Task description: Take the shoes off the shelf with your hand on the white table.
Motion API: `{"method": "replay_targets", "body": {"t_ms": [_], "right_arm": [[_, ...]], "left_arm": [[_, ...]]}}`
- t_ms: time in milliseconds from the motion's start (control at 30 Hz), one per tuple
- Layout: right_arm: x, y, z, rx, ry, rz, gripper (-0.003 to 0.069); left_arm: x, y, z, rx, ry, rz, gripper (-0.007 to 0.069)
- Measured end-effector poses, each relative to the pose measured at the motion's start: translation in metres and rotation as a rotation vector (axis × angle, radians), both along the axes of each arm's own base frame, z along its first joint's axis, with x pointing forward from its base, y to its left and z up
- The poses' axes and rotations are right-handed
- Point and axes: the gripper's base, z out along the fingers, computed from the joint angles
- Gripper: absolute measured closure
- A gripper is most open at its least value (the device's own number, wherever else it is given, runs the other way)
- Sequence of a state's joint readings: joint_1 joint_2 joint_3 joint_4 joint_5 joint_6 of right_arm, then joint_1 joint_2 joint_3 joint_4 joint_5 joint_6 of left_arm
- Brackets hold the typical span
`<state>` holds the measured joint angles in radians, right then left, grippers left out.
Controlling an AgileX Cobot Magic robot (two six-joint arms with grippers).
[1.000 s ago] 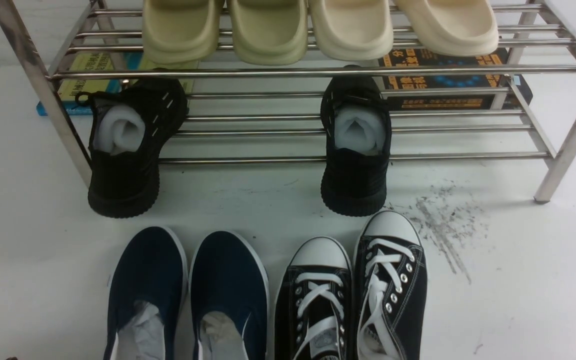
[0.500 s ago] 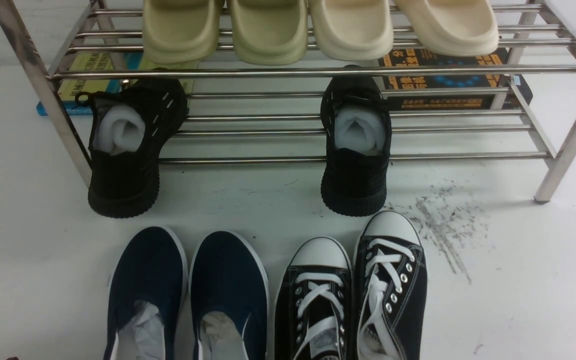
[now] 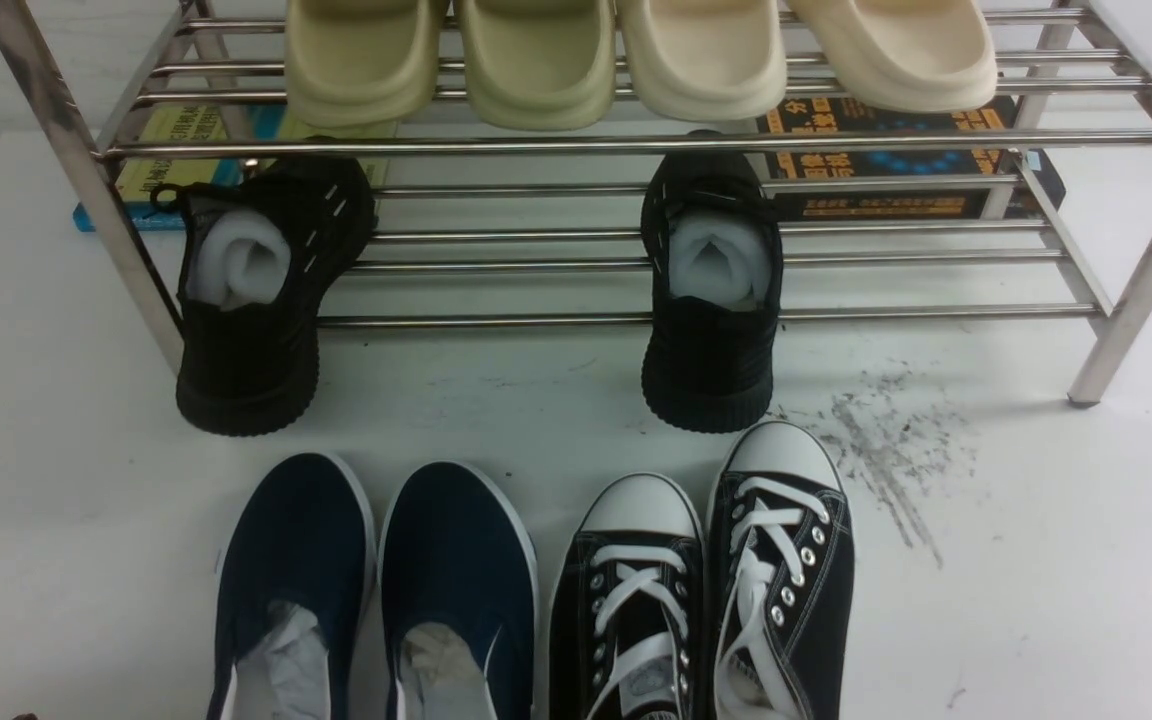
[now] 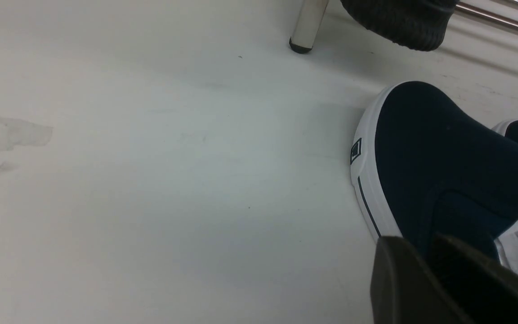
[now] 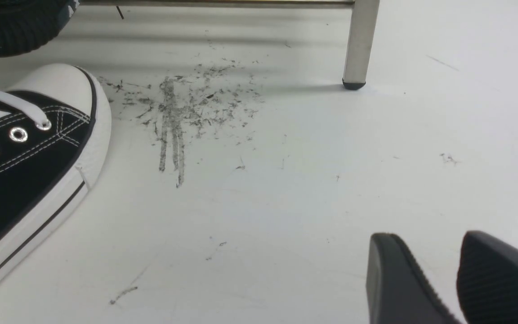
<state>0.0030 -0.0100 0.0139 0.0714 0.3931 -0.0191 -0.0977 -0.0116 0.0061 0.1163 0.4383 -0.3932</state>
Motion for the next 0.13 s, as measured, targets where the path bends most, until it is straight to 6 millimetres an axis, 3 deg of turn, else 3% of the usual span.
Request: {"method": "replay_targets", "body": {"t_ms": [133], "right_arm": [[0.0, 0.0, 0.0, 0.0, 0.0, 0.0, 0.0421]], "left_arm": [[0.0, 0.0, 0.0, 0.0, 0.0, 0.0, 0.0501]]}}
